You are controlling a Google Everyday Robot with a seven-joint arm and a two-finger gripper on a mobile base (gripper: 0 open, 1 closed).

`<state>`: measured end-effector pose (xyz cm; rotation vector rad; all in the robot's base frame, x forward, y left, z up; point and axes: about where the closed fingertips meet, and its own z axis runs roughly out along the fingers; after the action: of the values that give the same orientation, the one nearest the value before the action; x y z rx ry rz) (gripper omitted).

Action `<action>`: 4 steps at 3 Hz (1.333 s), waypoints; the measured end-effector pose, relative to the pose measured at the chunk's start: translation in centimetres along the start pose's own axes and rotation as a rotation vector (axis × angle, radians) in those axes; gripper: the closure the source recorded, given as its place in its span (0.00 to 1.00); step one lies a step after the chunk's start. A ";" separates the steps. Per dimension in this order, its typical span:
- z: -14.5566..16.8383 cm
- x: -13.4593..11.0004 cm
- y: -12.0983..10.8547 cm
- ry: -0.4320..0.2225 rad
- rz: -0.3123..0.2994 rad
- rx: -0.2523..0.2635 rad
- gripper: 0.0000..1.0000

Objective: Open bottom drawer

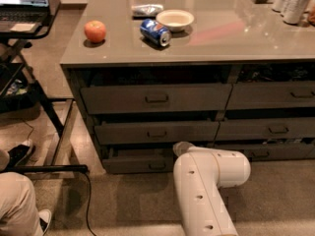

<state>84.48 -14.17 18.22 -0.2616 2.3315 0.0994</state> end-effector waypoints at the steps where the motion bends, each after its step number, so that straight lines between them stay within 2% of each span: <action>1: 0.5 1.5 -0.4 0.068 -0.020 -0.024 1.00; 2: 0.3 3.6 -0.8 0.166 -0.073 -0.057 1.00; 3: 0.0 4.1 -0.9 0.189 -0.083 -0.062 1.00; 4: -1.0 5.9 -1.3 0.259 -0.123 -0.074 1.00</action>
Offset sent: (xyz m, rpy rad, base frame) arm -0.0370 -0.0276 -0.0429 -0.0971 0.2809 0.1645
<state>80.11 -16.53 14.72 -0.4793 2.5645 0.0963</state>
